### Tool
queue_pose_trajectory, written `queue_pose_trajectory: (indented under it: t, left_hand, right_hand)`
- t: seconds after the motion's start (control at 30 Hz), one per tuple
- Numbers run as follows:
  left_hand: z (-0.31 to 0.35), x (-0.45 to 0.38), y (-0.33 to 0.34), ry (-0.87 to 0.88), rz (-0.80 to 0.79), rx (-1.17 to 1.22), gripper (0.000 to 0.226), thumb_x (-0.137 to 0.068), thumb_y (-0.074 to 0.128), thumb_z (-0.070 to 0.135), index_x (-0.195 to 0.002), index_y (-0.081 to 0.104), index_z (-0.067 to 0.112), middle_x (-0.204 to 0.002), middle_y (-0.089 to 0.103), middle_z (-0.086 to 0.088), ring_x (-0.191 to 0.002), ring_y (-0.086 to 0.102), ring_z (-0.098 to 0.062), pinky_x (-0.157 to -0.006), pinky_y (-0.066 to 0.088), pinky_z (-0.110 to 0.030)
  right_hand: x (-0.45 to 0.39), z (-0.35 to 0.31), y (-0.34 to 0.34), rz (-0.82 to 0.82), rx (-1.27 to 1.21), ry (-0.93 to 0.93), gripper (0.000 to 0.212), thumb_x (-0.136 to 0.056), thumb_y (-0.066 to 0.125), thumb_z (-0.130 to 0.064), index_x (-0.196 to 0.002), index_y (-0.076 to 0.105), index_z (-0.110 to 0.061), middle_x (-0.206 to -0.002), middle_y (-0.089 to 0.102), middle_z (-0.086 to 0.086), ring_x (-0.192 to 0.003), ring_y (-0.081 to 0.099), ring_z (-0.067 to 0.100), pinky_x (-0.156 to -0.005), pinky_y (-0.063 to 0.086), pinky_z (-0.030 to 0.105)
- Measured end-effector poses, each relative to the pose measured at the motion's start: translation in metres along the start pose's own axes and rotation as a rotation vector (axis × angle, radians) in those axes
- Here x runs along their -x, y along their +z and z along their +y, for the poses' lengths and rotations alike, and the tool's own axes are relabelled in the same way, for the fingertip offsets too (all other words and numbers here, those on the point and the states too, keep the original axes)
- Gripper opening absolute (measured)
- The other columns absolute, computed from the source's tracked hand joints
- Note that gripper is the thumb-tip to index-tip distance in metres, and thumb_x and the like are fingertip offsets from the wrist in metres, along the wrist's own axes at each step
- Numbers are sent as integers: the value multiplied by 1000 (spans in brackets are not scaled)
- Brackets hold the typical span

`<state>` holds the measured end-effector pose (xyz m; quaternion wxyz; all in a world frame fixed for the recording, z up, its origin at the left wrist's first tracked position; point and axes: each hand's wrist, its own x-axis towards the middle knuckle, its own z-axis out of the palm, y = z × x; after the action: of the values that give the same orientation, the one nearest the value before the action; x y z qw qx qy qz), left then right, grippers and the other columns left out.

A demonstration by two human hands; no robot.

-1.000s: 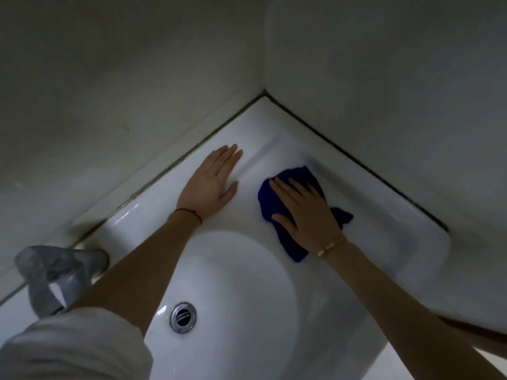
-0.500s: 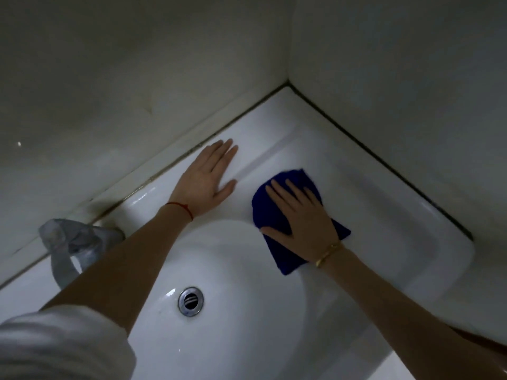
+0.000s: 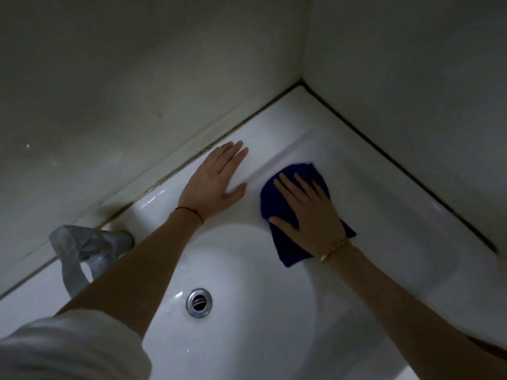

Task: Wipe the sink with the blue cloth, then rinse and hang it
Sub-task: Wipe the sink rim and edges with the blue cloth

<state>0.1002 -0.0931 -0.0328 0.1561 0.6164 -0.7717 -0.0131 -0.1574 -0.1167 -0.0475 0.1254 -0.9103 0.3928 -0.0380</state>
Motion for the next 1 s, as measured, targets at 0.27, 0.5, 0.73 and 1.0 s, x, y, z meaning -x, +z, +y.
queue_pose_trajectory:
  t: [0.27,0.5,0.73,1.0]
  left_hand:
    - [0,0,1,-10,8,-1,65,-95,57,34,-150,36,7,-157,35,-12,-146,30,-27,-118,28,-45]
    - [1,0,2,-3,29,-3,65,-94,60,33,-149,37,6,-156,36,-12,-145,31,-27,-118,28,-45]
    - [0,1,2,-12,24,-19,65,-94,59,33,-150,37,7,-156,36,-11,-146,30,-27,-119,27,-42]
    - [2,0,1,-14,30,-25,66,-94,59,34,-150,37,7,-156,36,-11,-145,30,-26,-122,22,-36]
  right_hand:
    - [-33,12,-6,108,-25,350,79,-93,28,-65,-152,22,-13,-157,27,6,-142,26,31,-118,17,44]
    - [11,0,-1,-5,-67,-23,73,-94,34,-63,-151,29,-17,-157,26,-2,-144,25,21,-117,24,45]
    - [-35,40,-15,57,-68,164,82,-92,24,-67,-152,23,-11,-158,25,5,-145,23,25,-119,16,39]
    - [7,8,-5,-6,-52,-72,73,-95,31,-62,-151,28,-15,-158,26,0,-146,20,21,-120,15,43]
